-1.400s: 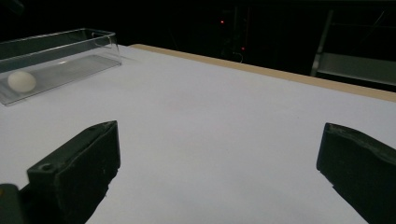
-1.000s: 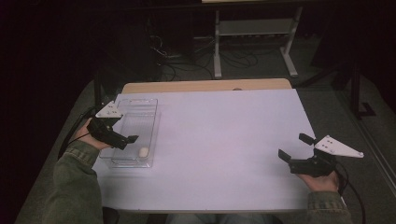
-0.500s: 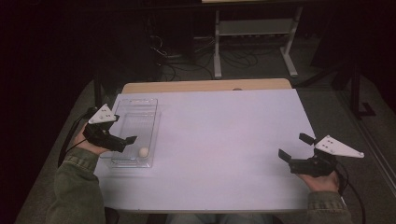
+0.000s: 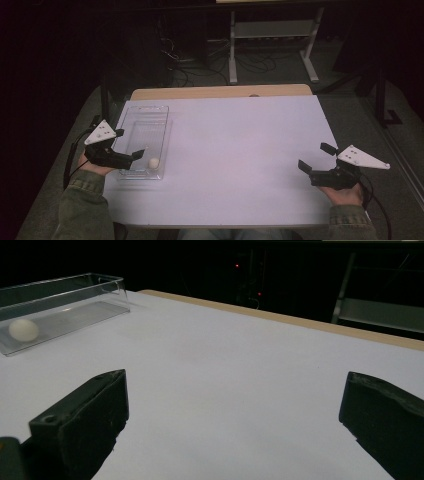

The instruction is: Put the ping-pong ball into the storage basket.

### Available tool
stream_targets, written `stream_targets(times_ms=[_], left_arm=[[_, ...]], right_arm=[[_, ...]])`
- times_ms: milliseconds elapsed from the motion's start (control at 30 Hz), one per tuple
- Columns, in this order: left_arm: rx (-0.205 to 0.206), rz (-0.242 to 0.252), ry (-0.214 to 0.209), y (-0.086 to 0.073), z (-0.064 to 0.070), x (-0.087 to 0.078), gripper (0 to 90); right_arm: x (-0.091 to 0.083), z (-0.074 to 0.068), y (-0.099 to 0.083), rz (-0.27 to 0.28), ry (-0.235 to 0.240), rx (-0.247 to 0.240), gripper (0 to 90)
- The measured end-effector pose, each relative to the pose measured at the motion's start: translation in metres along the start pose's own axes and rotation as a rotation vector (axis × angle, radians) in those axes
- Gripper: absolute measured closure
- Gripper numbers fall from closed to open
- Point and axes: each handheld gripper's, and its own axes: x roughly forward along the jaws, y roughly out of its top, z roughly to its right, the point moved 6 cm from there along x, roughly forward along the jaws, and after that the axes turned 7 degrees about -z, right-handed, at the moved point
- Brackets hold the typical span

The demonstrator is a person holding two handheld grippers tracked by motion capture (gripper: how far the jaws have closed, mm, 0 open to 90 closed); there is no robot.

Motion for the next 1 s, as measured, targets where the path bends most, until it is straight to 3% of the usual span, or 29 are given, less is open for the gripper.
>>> stream_targets(times_ms=[300,600,767,1000], left_arm=[[-0.052,0.059,0.011,-0.015,0.002,-0.001,0.0],[-0.071,0.13,0.076,-0.02,0.002,-0.008,0.0],[-0.106,0.149,0.113,-0.032,-0.001,-0.011,0.0],[-0.153,0.216,0.13,-0.039,-0.002,-0.018,0.0]], right_arm=[[0.0,-0.001,0.0,-0.003,0.0,0.0,0.0],[0.0,-0.001,-0.001,-0.003,0.001,0.001,0.0],[0.0,-0.001,-0.001,-0.005,0.001,0.001,0.0],[0.002,-0.001,-0.002,-0.009,0.002,0.002,0.0]])
